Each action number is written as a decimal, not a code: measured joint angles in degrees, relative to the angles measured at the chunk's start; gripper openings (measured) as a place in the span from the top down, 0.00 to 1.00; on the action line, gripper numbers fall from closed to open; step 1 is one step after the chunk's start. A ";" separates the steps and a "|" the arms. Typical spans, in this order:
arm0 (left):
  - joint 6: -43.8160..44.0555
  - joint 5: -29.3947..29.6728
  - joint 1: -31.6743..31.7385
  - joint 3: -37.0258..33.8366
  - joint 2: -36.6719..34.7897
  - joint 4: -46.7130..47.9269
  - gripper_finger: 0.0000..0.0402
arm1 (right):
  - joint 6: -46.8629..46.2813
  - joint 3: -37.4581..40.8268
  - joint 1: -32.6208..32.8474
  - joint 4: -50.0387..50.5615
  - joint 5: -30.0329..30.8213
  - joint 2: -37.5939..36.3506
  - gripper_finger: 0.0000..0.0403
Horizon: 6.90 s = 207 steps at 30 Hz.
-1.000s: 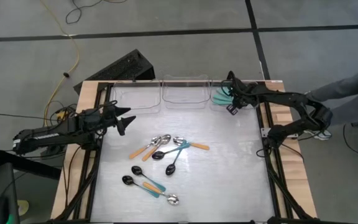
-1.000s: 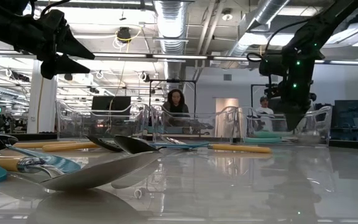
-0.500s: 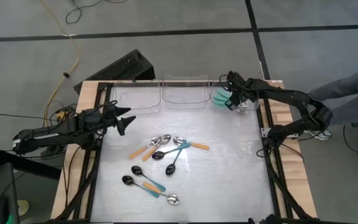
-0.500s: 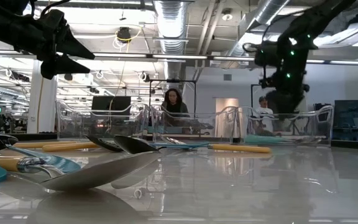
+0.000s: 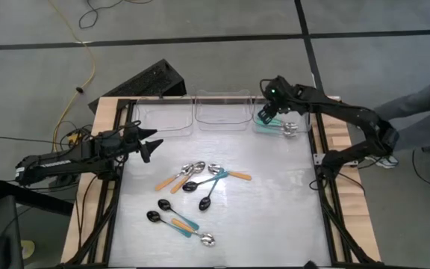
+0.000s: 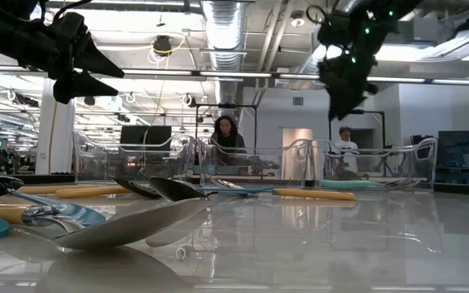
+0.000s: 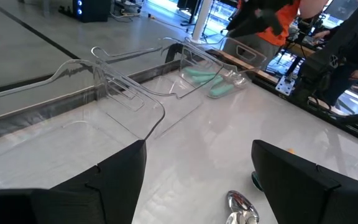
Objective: Sort silverware by color (type)
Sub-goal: Put the top center blue spoon into the top left transparent bin
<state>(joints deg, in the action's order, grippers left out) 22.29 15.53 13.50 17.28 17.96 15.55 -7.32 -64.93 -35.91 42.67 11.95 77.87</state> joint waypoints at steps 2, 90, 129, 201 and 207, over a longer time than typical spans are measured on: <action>0.02 0.02 0.00 0.00 0.00 0.00 0.31 | -2.24 -1.66 1.96 -0.17 -5.06 0.00 0.48; -0.15 2.29 0.02 0.02 0.39 -0.54 0.31 | 18.38 -6.87 42.81 -38.27 -4.23 36.28 0.34; -0.77 2.40 0.04 0.02 0.39 -0.98 0.31 | 16.72 -7.95 40.24 -39.83 -11.03 41.35 0.34; -3.03 1.76 0.04 0.02 0.39 -2.38 0.31 | 10.29 -50.21 19.16 -36.90 -4.55 53.35 0.90; -3.02 1.65 0.04 0.02 0.38 -2.45 0.31 | 10.12 -58.60 19.16 -36.29 -4.60 59.38 0.90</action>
<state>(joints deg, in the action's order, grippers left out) 19.27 17.18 13.54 17.30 18.34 13.10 2.80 -123.53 -16.75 6.38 7.35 137.25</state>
